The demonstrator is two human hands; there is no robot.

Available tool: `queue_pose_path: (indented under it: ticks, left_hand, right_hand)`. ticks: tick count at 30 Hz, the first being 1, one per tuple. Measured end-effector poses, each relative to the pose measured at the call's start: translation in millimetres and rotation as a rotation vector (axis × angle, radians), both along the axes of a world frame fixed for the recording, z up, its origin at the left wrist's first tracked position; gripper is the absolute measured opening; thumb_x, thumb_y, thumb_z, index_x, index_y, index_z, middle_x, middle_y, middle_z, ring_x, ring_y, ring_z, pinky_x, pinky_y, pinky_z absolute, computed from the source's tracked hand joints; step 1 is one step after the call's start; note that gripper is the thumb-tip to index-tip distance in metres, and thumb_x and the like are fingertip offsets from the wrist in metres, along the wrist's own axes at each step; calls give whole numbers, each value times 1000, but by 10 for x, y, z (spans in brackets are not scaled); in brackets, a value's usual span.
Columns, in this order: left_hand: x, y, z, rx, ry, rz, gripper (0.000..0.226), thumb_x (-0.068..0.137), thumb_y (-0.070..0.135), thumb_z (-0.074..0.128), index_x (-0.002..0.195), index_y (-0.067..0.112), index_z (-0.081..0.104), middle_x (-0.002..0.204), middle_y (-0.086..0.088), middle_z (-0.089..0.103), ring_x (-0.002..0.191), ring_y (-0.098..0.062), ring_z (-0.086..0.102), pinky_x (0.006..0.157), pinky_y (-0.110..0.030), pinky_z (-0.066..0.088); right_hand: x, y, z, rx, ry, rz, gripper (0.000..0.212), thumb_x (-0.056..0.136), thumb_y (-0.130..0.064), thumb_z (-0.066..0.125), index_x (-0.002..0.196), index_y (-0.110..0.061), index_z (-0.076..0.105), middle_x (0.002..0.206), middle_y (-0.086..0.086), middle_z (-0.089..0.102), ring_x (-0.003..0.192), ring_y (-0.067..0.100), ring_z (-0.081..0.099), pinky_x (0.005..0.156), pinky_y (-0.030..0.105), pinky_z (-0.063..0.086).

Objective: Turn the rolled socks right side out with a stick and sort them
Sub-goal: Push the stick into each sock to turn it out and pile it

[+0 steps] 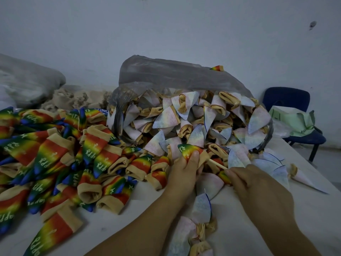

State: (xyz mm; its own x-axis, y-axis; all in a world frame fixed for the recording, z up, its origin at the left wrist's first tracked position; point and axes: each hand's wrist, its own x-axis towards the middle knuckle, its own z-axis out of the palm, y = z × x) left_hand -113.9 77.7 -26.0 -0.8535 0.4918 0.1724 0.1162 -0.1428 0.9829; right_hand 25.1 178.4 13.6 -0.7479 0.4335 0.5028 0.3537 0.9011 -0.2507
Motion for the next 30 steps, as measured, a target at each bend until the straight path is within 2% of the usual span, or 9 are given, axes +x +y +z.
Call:
queue_pose_path:
  ticks: [4,7,11,13,16,19,22,25,30]
  left_hand:
    - [36,15,39,-40,5,-17,35,99,53,44,84,29,66,86,-10,67,88,-23,64,85,-43,50]
    - [68,23,75,-18,12,-60,37,100,49,41,81,24,59,62,11,59,66,-5,55,64,-25,43]
    - [122,8,115,21,9,-120,40,97,54,39,73,26,56,50,18,55,54,0,49,56,-18,38]
    - [118,-2,128,84,-47,-144,45,88,60,40,72,27,66,58,15,64,60,-4,59,62,-20,46]
    - [84,-12,170,185,-255,-102,64,81,75,37,101,29,77,71,-12,66,78,-38,64,89,-51,52]
    - [-11,-19,126,183,-391,-49,90,75,81,41,116,6,69,81,-19,66,83,-32,62,88,-44,48]
    - [-53,-43,104,177,-327,-81,52,98,60,40,115,23,72,110,-9,73,109,-26,67,104,-47,47]
    - [-95,-38,106,244,-271,-72,31,104,37,42,109,36,73,116,-5,72,112,-24,67,101,-46,51]
    - [-96,-65,204,485,-497,-256,16,97,12,52,92,7,66,95,-17,74,94,-29,72,81,-42,58]
  right_hand:
    - [-11,-54,5,-163,10,16,38,87,-54,35,84,-34,68,73,-10,59,68,12,54,58,28,40]
    - [-58,-116,-72,-445,54,8,36,86,-60,36,73,-41,63,65,-13,60,65,6,54,58,28,42]
    - [-76,-103,-121,-629,131,26,40,75,-68,34,62,-43,64,63,-21,65,64,-3,57,56,26,38]
    - [-74,-72,-116,-594,126,46,38,75,-67,35,61,-44,62,64,-30,63,65,-10,56,56,25,39]
    - [-77,-54,-131,-459,73,66,39,74,-71,28,65,-46,58,69,-25,64,69,-2,59,59,29,46]
    - [-71,7,-156,-324,55,75,46,73,-69,25,85,-46,63,80,-16,63,75,5,57,63,28,46]
    - [-56,84,-152,-242,30,37,50,77,-66,28,94,-40,68,82,-14,58,78,5,54,64,24,41]
    - [-42,112,-135,-202,-20,11,36,86,-57,38,94,-38,68,80,-11,54,79,7,53,65,26,42]
    - [-29,136,-116,-128,-68,6,42,85,-58,33,90,-35,68,78,-8,50,77,9,51,65,27,41]
